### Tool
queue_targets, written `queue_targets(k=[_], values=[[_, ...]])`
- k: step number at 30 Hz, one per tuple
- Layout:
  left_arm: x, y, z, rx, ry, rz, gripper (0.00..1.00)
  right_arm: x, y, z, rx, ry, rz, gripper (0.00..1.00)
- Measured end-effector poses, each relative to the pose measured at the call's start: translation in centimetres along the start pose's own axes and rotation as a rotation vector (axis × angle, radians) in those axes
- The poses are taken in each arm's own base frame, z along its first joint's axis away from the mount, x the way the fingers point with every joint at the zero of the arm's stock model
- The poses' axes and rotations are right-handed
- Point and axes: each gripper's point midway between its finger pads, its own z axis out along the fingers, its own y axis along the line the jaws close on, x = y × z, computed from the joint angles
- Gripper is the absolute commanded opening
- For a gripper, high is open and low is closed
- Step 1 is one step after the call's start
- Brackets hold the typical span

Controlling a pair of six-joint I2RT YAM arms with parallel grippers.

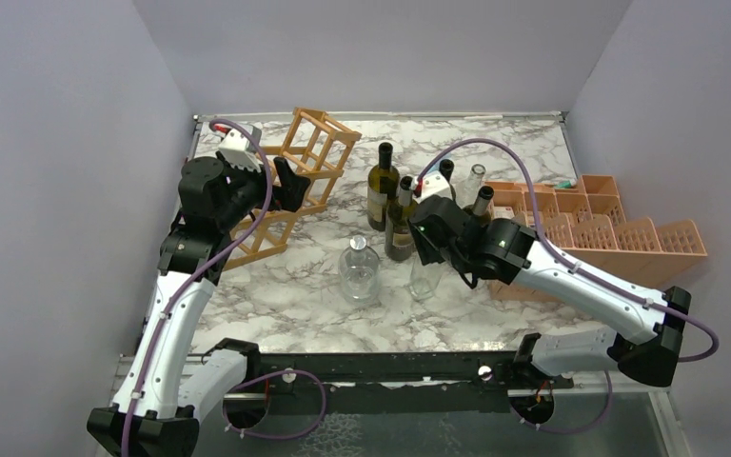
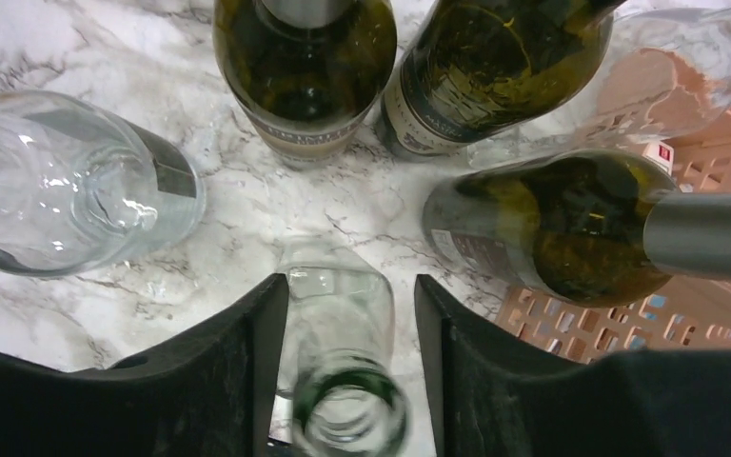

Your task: Put the wine bottle on the wine rack

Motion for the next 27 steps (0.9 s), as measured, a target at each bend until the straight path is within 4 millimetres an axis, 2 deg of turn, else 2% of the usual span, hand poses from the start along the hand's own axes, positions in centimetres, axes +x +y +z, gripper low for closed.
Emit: queue_targets(k=[7,10,14,17,20,27], values=[[-0.3,-0.4,-0.2,0.02,-0.016,0.006,0.99,0.7,0.2,0.1,-0.008,0.014,0.027,0.13],[-0.4,-0.8,-0.2,0.042,-0.02,0.01,0.99,0.8,0.2,-0.1,-0.014,0.016,0.024,0.04],[-0.6,-2.1,-0.3,0.117,-0.025,0.026,0.99,0.8,0.0,-0.4,-0.02,0.023,-0.001,0.01],[-1.1,-3.6,-0.5,0.205,-0.042,0.045,0.99,-0.2,-0.2,-1.3,-0.035,0.01,-0.021,0.01],[-1.7,-5.2,-0.8,0.297,-0.071,0.061,0.99,-2.2,-0.2,-2.9,-0.073,-0.041,-0.016,0.01],[-2.9,-9.3,-1.5,0.498,-0.147,0.091,0.99,-8.1,0.2,-7.9,-0.212,-0.202,0.036,0.01]])
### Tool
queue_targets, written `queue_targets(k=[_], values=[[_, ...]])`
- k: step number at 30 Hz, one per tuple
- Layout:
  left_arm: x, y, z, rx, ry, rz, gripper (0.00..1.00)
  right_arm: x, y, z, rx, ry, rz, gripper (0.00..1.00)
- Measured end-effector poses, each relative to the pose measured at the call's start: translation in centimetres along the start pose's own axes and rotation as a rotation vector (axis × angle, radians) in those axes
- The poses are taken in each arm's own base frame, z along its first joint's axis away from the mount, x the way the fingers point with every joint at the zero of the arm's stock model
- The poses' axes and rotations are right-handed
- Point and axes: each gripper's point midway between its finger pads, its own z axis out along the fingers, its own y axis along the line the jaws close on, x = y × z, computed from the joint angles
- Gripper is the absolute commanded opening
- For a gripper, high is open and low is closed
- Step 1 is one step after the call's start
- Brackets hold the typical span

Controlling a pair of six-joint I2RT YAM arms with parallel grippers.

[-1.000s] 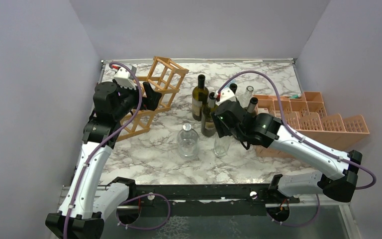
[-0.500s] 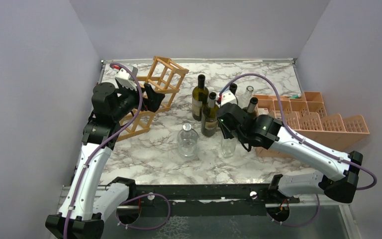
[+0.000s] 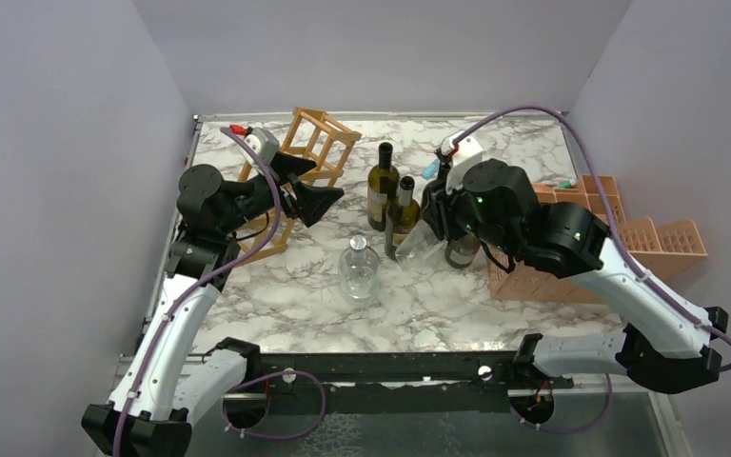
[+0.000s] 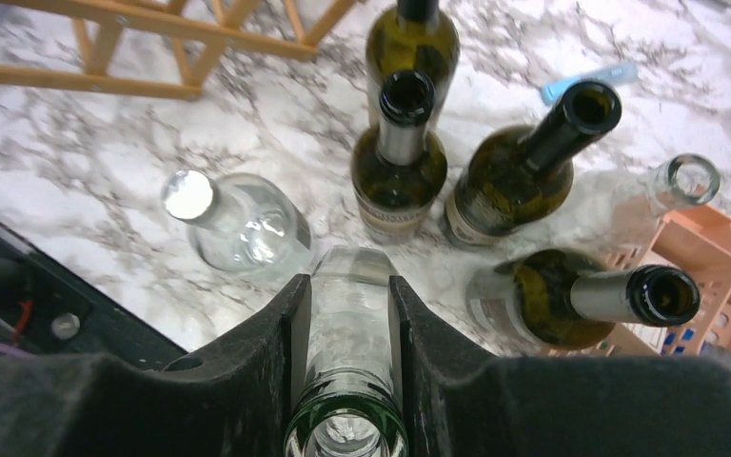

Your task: Put the wine bottle on the wine rack

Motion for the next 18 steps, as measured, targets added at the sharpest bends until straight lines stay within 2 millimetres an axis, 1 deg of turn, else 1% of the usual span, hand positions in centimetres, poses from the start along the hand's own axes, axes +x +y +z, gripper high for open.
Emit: queue_targets(k=[1,4,8,14,18], values=[[-0.3,-0.5,0.1,0.022,-0.013,0.011,0.99,-0.8,0.1,-0.5,-0.014,-0.019,0.006,0.01],[0.1,-2.7,0.9,0.105,-0.019,0.016,0.99,-2.6,0.4,-1.7,-0.045,-0.063,0.018,0.01],[1.0,-5.8,2.0,0.218,-0.013,0.017,0.99,-4.1,0.5,-3.0,-0.072,-0.094,0.021,0.01],[3.3,-9.9,3.8,0.37,0.026,0.032,0.99,-4.4,1.6,-3.7,-0.142,-0.082,0.005,0.01],[5.4,-12.4,4.7,0.477,0.07,0.061,0.99,-4.5,2.8,-4.4,-0.225,-0.068,-0.024,0.01]])
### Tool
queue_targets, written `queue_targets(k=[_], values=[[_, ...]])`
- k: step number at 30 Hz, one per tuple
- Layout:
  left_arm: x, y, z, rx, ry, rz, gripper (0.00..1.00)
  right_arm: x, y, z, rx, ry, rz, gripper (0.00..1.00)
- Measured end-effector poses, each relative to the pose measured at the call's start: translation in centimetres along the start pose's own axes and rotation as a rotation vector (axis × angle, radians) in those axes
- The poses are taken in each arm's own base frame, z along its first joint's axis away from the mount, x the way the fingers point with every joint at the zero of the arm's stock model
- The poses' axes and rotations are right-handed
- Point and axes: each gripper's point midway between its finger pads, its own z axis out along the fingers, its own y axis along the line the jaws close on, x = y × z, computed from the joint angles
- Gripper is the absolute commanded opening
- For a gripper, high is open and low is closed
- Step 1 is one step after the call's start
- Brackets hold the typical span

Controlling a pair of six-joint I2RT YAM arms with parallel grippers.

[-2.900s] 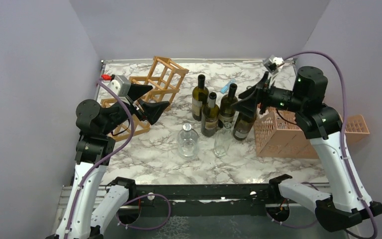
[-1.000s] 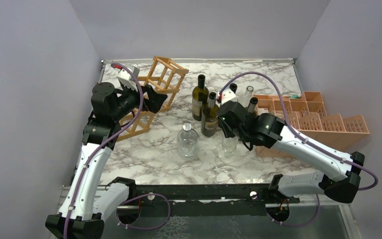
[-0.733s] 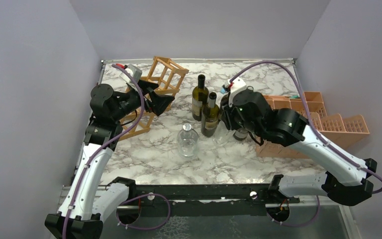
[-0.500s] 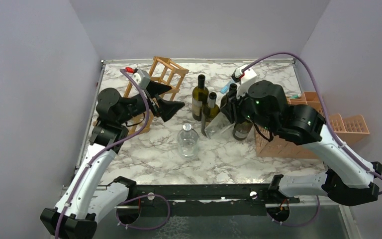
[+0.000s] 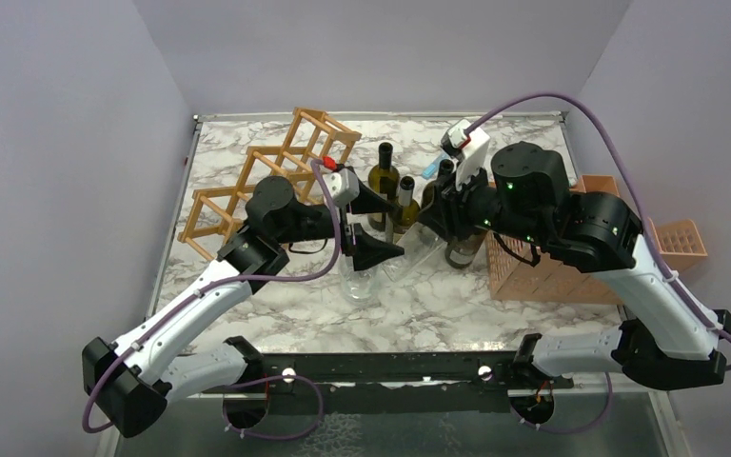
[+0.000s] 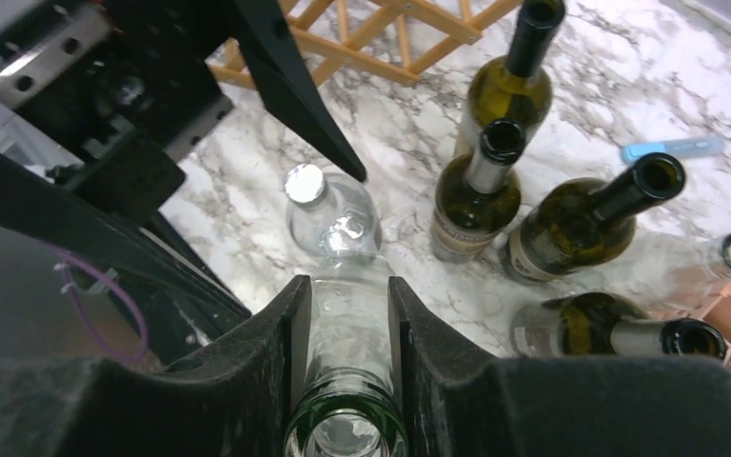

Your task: Put the wine bottle on the wine rack

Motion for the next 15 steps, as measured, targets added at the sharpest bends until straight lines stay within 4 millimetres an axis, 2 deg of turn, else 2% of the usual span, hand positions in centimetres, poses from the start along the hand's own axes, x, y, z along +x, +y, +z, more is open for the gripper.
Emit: queue_targets(k=[7,11,15], values=[[2.4,-2.0,0.6,0.133,0.054,0.017,0.99,0.1,2.4,-0.6,-0.146,0.033,-0.053,0.01],[2.6,-2.7,0.6,0.176,0.05,0.019,0.99,-0.2,3.8,-0.8,-0.232,0.035,-0.076,0.01],[2.6,-4.2,0.6,0.26,0.044,0.022,0.99,-0.5,5.1,-1.3,-0.311,0.027,-0.091,0.01]])
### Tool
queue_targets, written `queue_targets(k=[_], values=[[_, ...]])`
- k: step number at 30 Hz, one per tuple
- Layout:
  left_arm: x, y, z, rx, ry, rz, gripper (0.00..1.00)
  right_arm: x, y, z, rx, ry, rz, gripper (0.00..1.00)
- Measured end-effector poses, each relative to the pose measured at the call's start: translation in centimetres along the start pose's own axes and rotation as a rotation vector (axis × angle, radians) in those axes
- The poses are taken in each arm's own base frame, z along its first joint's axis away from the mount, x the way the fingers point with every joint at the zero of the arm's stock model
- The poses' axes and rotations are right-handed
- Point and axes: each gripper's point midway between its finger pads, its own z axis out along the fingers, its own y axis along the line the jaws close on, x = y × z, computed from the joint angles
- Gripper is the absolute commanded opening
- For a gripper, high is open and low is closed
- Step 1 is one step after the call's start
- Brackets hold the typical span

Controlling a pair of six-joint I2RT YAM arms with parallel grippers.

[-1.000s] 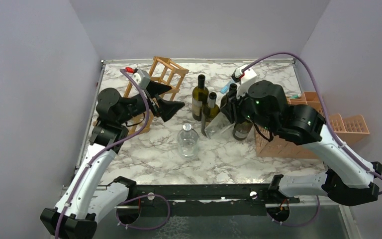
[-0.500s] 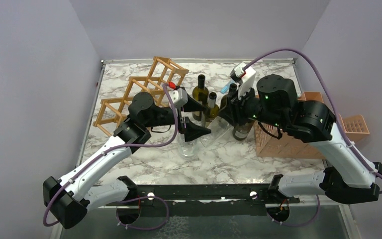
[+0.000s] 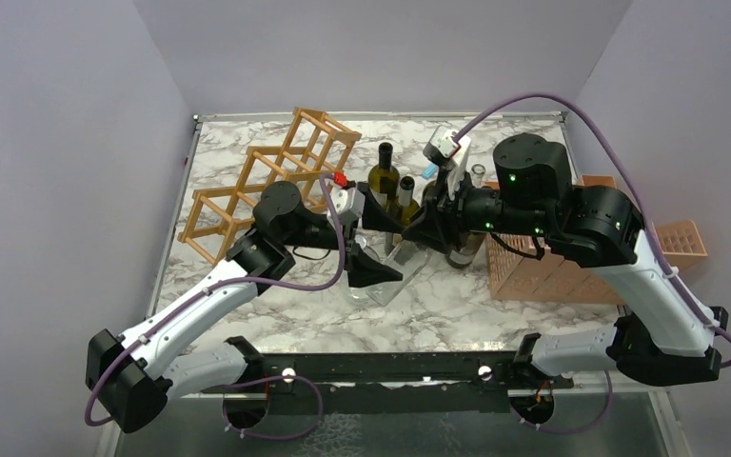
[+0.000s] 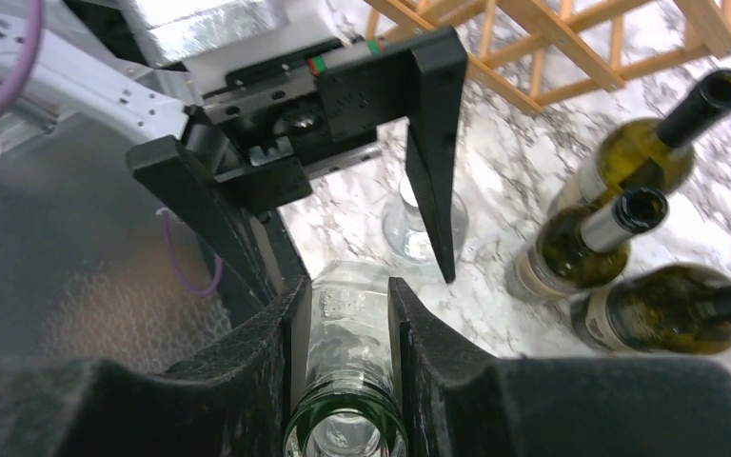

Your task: Put the wine bottle on the wine rack

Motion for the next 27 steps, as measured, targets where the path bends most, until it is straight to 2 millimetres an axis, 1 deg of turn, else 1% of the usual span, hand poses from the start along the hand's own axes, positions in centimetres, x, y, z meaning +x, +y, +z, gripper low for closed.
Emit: queue_targets(k=[6,11,15,18,24,27], values=[[0.0,-1.4,0.0,0.076,0.004,0.011,0.99,-1.5,1.7,0.5,-0.104,-0.052,-0.022,0.01],[-0.1,-2.4,-0.6,0.1,-0.004,0.056,0.99,-2.8,2.9,0.6,-0.167,-0.102,-0.037,0.01],[-0.3,-2.5,-0.7,0.091,-0.008,0.064,0.99,-3.4,3.6,0.5,-0.211,-0.128,-0.049,0.01],[0.0,-2.2,-0.5,0.081,-0.003,0.016,0.99,-3.8,4.0,0.6,-0.233,-0.142,-0.062,0.01],[1.3,-1.6,0.3,0.078,0.024,-0.159,0.99,-3.8,3.9,1.6,-0.24,-0.141,-0.075,0.01],[1.1,-1.8,0.7,0.078,0.018,-0.195,0.99,-4.1,3.9,1.9,-0.241,-0.148,-0.072,0.01]])
